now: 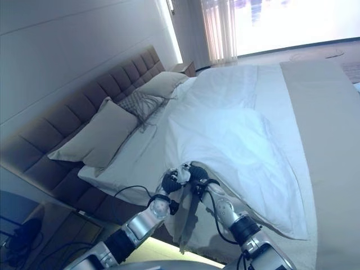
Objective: Make the bed neatly
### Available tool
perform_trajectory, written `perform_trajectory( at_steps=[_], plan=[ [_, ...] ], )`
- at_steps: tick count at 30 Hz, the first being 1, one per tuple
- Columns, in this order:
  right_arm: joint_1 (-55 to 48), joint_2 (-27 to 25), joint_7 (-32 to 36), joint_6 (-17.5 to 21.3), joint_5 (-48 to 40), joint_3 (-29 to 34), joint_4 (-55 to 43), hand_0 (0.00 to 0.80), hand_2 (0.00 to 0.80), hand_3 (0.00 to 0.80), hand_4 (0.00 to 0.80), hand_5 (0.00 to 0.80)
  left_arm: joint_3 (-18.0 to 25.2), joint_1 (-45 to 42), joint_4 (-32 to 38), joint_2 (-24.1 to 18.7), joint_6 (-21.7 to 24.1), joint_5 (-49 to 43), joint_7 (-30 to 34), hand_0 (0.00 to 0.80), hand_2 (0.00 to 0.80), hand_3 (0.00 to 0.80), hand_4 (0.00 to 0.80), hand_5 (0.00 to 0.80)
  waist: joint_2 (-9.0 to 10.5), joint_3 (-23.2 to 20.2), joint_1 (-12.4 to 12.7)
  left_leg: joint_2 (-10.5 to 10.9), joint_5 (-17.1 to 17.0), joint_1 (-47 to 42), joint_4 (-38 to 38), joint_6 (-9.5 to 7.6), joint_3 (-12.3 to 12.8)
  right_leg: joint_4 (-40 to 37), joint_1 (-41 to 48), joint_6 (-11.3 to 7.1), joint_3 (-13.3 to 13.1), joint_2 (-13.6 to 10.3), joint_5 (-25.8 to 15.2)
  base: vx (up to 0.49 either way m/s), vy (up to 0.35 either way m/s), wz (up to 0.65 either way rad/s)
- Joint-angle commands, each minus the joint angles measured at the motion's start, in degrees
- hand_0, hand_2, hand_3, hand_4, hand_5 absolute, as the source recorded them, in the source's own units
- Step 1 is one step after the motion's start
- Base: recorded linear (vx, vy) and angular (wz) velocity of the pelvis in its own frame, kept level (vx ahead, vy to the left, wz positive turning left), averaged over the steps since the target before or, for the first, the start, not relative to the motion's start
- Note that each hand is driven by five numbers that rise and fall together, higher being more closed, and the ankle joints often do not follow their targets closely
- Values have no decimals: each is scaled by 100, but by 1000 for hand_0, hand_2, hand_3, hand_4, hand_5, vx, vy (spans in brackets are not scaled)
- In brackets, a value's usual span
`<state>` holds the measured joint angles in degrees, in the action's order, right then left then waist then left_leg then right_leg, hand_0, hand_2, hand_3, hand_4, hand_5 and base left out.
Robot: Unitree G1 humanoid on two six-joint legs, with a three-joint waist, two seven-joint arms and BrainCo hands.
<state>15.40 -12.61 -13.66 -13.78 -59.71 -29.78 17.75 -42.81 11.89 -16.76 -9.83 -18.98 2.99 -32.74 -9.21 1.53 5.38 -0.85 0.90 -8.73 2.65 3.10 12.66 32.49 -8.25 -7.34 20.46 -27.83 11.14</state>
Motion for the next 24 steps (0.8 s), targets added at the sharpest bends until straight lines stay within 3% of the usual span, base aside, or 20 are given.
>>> perform_trajectory(
  at_steps=[1, 16, 17, 18, 19, 24],
  plan=[
    [171, 1172, 468, -230, -465, -383, -1014, 800, 800, 800, 800, 800, 250, 1256, -448, 62, 182, -323, -488, 800, 800, 800, 800, 800, 543, -112, -109, -227, -202, 38, 28, -41, -308, -2814, 1515, -752, 269, -167, -1999, 0, 0, 0],
    [71, 1174, 416, -361, -475, -535, -1142, 800, 800, 800, 800, 800, 303, 1234, -624, 115, 343, -288, -698, 800, 800, 800, 800, 800, 524, -76, -130, -220, -205, 106, 20, -33, -321, -2765, 1445, -745, 252, -157, -1954, -2, 1, -1],
    [64, 1171, 394, -374, -473, -548, -1145, 577, 577, 577, 577, 577, 310, 1229, -645, 114, 366, -272, -707, 800, 800, 800, 800, 800, 521, -76, -133, -218, -207, 111, 24, -34, -322, -2760, 1441, -743, 252, -158, -1953, 0, 0, 0],
    [58, 1169, 366, -385, -465, -558, -1146, 85, 85, 85, 85, 85, 316, 1225, -664, 115, 390, -264, -714, 800, 800, 800, 800, 800, 517, -77, -136, -215, -210, 117, 28, -34, -325, -2755, 1436, -742, 250, -159, -1951, 0, 0, 0],
    [55, 1169, 344, -396, -462, -565, -1145, 0, 0, 0, 0, 0, 325, 1220, -675, 117, 405, -256, -716, 800, 800, 800, 800, 800, 510, -78, -139, -211, -213, 121, 31, -35, -329, -2748, 1431, -741, 246, -161, -1949, 13, 31, 0],
    [-2, 1142, 247, -481, -441, -542, -1142, 0, 0, 0, 0, 0, 361, 1174, -724, 137, 512, -256, -688, 800, 800, 800, 800, 800, 468, -89, -155, -178, -204, 135, 47, -44, -338, -2711, 1415, -730, 233, -167, -1925, 10, 22, 0]
  ],
)
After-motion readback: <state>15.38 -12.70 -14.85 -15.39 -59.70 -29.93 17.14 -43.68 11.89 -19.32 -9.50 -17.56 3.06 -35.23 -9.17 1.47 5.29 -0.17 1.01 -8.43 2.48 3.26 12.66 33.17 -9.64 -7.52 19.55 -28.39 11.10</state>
